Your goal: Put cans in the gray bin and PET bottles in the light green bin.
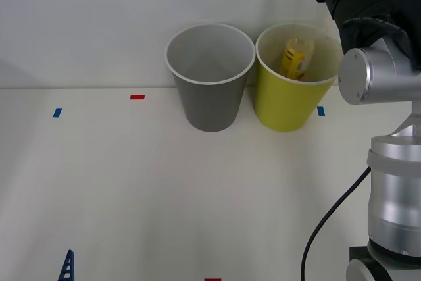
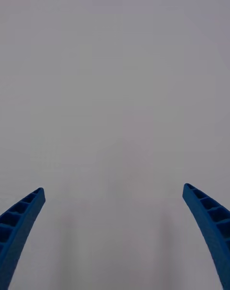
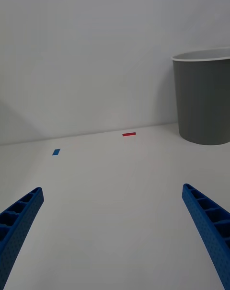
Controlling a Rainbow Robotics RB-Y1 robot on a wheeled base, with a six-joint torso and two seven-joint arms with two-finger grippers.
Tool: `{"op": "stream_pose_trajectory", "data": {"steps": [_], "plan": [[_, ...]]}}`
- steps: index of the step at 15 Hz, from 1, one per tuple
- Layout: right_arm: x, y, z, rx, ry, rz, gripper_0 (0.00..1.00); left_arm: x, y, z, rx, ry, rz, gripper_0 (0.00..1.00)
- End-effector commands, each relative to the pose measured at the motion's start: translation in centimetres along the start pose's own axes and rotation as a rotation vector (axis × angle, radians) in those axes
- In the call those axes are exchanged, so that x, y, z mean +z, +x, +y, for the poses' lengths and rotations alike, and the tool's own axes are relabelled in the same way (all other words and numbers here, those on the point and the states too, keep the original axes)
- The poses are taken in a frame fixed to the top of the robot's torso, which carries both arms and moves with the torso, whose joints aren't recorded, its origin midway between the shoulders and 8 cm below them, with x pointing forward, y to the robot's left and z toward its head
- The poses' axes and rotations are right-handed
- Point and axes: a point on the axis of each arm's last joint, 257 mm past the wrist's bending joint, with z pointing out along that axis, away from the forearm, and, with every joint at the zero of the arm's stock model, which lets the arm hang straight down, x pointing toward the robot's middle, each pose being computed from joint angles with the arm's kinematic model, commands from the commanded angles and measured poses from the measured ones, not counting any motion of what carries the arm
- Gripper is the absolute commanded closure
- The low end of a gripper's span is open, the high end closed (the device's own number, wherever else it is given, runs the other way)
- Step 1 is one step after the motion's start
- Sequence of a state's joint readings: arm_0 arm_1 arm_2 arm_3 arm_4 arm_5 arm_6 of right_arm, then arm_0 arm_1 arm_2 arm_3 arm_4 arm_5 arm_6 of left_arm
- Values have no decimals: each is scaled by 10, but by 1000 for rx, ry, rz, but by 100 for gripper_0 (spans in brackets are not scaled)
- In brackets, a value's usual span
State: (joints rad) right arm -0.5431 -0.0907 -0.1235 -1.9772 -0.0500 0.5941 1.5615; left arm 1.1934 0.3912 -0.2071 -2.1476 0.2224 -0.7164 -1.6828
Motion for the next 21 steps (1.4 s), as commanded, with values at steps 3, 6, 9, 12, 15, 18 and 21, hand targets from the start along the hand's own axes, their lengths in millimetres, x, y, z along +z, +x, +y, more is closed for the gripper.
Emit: {"op": "stream_pose_trajectory", "data": {"steps": [3,6,9,12,15,18,21], "plan": [[0,-1,-1,12,-2,-4,0,0,0,0,0,0,0,0],[0,-2,-1,9,-1,-5,0,0,0,0,0,0,0,0],[-18,-1,-6,2,9,-12,0,0,0,0,0,0,0,0],[-44,-2,-10,-5,13,-24,0,0,0,0,0,0,0,0],[-67,-3,-18,-12,29,-31,0,0,0,0,0,0,0,0],[-91,-2,-26,-16,47,-29,0,0,0,0,0,0,0,0],[-120,9,-34,-37,63,-8,0,0,0,0,0,0,0,0]]}}
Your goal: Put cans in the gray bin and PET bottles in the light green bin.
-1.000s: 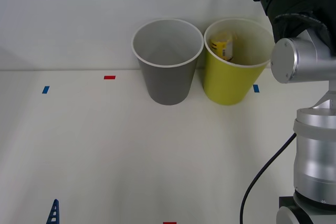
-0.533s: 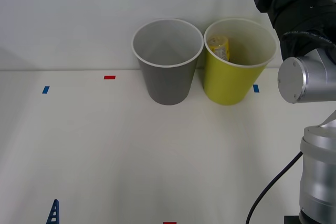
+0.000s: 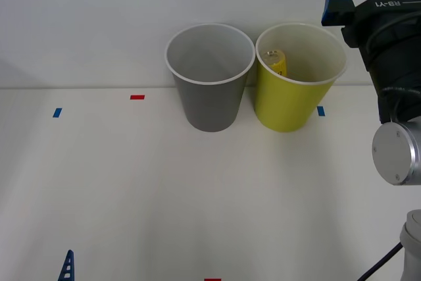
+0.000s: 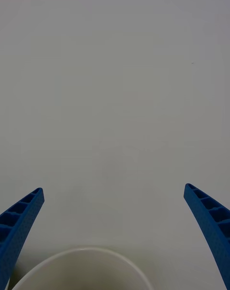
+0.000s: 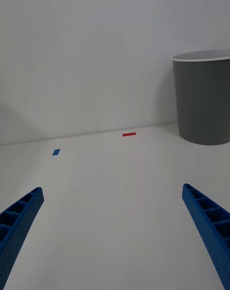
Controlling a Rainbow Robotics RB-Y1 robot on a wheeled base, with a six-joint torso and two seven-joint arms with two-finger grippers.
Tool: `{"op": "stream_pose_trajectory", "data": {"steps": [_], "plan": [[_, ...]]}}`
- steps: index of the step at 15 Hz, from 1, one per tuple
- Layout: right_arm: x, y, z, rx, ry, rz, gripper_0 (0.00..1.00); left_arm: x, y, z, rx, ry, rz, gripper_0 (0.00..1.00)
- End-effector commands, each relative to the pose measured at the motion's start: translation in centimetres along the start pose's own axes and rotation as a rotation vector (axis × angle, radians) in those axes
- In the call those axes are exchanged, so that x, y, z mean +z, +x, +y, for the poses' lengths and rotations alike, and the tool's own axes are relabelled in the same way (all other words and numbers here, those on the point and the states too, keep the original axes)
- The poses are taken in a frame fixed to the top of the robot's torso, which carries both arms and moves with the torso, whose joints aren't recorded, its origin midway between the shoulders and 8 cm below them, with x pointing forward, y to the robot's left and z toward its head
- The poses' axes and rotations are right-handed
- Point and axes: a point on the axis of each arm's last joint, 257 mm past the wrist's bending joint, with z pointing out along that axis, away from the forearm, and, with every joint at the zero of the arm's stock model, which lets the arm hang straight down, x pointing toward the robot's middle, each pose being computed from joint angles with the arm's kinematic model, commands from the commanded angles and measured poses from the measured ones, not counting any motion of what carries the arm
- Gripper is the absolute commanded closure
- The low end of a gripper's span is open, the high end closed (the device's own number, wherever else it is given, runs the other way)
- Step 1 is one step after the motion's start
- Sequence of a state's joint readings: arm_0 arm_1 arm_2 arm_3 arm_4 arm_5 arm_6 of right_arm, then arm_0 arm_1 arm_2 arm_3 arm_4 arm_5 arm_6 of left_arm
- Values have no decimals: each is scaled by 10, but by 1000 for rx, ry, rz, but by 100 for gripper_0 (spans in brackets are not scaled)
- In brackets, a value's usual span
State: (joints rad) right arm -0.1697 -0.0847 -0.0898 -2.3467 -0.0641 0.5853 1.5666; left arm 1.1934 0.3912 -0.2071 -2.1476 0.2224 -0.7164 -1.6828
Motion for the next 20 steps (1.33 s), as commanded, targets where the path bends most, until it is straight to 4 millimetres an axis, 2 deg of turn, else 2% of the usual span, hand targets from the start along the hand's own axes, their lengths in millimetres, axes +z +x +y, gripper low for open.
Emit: {"op": "stream_pose_trajectory", "data": {"steps": [1,5,9,16,20], "plan": [[-30,8,-7,-17,14,18,0,0,0,0,0,0,0,0],[-59,25,-9,-72,-4,1,0,0,0,0,0,0,0,0],[-79,27,-9,-125,-41,27,0,0,0,0,0,0,0,0],[-121,46,-4,-71,-34,76,0,0,0,0,0,0,0,0],[-123,58,-4,-50,-78,35,0,0,0,0,0,0,0,0]]}}
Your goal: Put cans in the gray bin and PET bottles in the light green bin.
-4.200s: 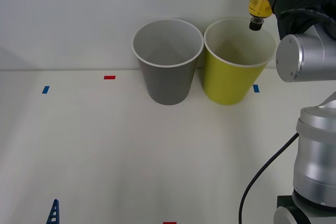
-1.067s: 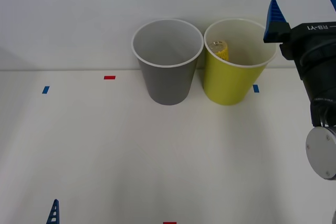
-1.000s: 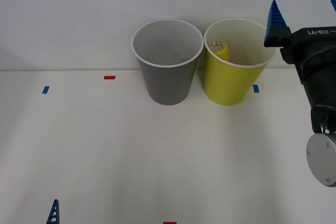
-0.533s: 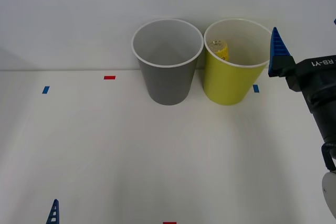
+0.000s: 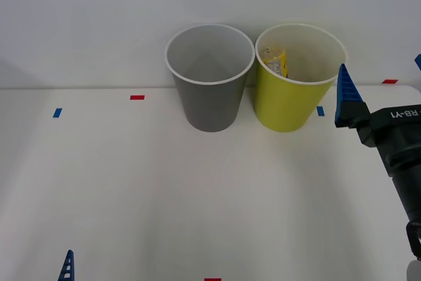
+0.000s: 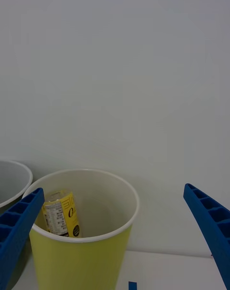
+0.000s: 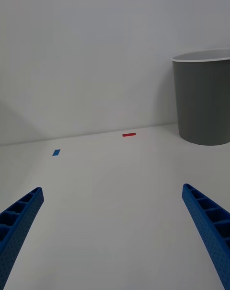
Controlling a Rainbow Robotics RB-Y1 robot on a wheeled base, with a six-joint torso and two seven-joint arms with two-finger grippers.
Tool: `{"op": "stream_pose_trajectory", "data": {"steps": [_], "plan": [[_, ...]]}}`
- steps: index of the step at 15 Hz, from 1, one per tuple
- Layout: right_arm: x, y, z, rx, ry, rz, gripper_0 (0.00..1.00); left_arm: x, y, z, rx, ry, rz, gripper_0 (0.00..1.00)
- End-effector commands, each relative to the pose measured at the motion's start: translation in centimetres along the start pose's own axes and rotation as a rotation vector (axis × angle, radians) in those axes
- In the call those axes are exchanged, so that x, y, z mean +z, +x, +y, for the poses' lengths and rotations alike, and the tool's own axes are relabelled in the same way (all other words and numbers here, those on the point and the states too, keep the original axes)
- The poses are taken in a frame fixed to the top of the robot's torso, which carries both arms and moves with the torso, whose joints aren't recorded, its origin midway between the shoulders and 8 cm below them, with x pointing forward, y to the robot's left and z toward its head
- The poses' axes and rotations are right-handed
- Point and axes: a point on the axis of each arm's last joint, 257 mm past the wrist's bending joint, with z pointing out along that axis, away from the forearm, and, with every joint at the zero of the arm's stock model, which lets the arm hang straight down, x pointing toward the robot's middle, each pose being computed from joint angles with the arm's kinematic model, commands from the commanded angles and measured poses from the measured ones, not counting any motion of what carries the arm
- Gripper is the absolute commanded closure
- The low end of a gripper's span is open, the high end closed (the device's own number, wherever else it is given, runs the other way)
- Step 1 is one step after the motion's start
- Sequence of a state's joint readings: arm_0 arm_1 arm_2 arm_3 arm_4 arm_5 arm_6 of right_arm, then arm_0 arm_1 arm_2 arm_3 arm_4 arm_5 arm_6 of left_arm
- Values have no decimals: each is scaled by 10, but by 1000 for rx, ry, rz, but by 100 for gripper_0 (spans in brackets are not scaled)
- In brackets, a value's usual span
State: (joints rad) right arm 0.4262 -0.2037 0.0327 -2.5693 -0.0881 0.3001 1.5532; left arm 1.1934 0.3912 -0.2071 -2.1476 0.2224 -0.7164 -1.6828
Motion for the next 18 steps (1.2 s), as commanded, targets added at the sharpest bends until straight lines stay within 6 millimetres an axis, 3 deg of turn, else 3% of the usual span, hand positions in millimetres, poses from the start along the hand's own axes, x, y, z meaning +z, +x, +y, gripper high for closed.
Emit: {"op": "stream_pose_trajectory", "data": {"steps": [1,9,18], "plan": [[0,12,1,11,-42,-62,0,0,0,0,0,0,0,0],[-38,60,-6,17,-50,-104,0,0,0,0,0,0,0,0],[-126,112,-29,-4,5,9,0,0,0,0,0,0,0,0]]}}
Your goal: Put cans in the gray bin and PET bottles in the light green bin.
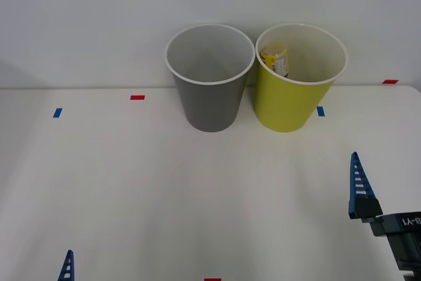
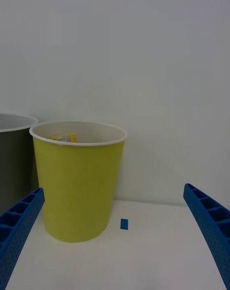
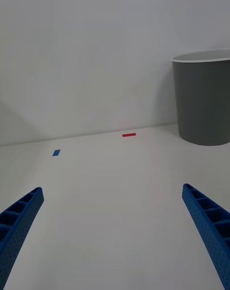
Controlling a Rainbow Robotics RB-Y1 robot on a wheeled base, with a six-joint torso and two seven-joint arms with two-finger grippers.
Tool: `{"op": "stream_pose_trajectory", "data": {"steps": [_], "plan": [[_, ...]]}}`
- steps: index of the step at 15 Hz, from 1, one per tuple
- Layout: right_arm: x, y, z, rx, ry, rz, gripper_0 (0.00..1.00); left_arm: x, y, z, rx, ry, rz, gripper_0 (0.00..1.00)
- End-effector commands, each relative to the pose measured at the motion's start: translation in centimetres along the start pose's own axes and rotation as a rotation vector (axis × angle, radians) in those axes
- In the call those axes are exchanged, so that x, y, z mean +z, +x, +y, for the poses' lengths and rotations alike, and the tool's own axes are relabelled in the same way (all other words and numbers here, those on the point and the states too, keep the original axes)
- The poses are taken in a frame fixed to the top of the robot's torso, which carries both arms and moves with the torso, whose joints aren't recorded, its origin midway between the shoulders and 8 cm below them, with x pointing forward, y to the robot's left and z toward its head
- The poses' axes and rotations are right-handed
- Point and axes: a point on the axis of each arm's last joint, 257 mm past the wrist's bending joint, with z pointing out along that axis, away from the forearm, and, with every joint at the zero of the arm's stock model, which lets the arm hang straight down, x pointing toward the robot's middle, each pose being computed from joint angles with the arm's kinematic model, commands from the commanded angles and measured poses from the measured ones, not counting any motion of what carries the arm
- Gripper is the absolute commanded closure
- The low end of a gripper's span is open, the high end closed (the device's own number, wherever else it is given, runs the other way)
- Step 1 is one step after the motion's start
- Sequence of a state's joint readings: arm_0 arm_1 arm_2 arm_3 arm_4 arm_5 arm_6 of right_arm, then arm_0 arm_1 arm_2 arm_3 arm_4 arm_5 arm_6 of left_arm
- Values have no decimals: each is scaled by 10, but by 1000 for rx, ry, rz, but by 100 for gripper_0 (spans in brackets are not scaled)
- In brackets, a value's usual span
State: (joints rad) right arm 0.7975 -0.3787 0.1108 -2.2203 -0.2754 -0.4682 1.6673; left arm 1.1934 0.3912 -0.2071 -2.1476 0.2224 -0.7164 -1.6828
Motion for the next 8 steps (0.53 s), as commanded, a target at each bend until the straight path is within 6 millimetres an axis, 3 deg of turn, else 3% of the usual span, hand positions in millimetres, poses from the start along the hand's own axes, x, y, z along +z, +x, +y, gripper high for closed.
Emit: {"op": "stream_pose_trajectory", "data": {"steps": [1,5,8], "plan": [[-26,17,-9,-11,6,41,0,0,0,0,0,0,0,0],[-68,23,-19,-7,21,98,0,0,0,0,0,0,0,0],[-87,30,-20,3,35,146,0,0,0,0,0,0,0,0]]}}
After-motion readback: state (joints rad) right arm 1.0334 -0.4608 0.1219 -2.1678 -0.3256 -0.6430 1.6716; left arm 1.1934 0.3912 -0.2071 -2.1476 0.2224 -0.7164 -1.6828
